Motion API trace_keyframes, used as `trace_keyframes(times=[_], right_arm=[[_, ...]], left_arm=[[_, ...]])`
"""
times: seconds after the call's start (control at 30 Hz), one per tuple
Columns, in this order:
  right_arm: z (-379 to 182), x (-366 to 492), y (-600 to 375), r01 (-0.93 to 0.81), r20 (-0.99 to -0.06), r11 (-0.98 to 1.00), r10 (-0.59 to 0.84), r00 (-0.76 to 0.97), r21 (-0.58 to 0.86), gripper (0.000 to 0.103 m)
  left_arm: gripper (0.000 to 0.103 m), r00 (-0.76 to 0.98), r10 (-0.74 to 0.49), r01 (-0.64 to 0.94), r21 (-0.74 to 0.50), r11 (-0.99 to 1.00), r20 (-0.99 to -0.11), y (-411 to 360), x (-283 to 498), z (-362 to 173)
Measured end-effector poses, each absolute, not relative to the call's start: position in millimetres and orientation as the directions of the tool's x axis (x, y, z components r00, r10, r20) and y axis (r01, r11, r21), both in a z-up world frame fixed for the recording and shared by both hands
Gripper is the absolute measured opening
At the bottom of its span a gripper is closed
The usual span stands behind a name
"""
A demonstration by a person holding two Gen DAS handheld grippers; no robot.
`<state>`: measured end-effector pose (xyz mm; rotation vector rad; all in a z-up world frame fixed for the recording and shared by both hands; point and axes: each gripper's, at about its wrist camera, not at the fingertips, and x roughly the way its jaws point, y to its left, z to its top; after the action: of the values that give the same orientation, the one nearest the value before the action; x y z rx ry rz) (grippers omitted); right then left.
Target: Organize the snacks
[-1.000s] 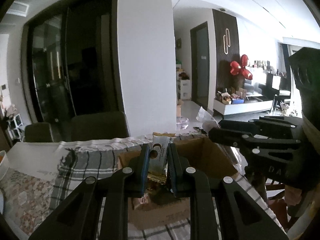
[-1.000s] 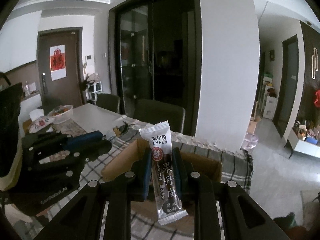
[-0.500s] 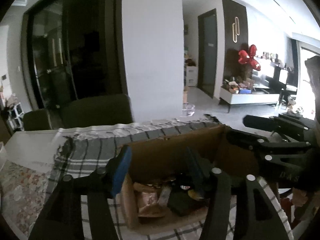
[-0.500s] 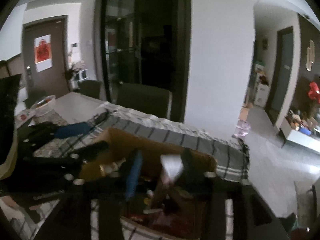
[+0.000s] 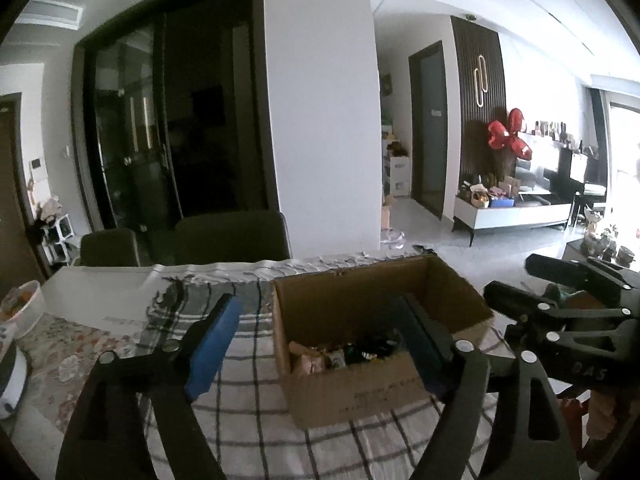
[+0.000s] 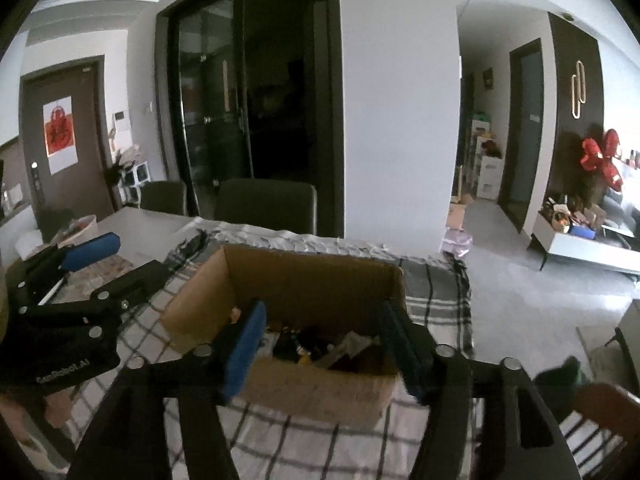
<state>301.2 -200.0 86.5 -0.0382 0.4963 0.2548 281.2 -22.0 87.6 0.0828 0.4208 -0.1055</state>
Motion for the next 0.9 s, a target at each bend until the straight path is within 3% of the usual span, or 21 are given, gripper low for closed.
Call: trace_keyframes(times=[0.4,0.9], right_arm=[[115,188,-206,-0.114,-0.383,0.994,0.105,0.918,0.001,0.086],[109,78,-195,-0.078,-0.386,0.997,0.08,0.919,0.021,0.092]], left_arm=[[0.102,0.945,-0.055,0.084,0.074,0.994,-0.322,-12,180,109],[0.103,0.955,-0.034,0.056,0.065,0.996,-0.296,4,73,105]])
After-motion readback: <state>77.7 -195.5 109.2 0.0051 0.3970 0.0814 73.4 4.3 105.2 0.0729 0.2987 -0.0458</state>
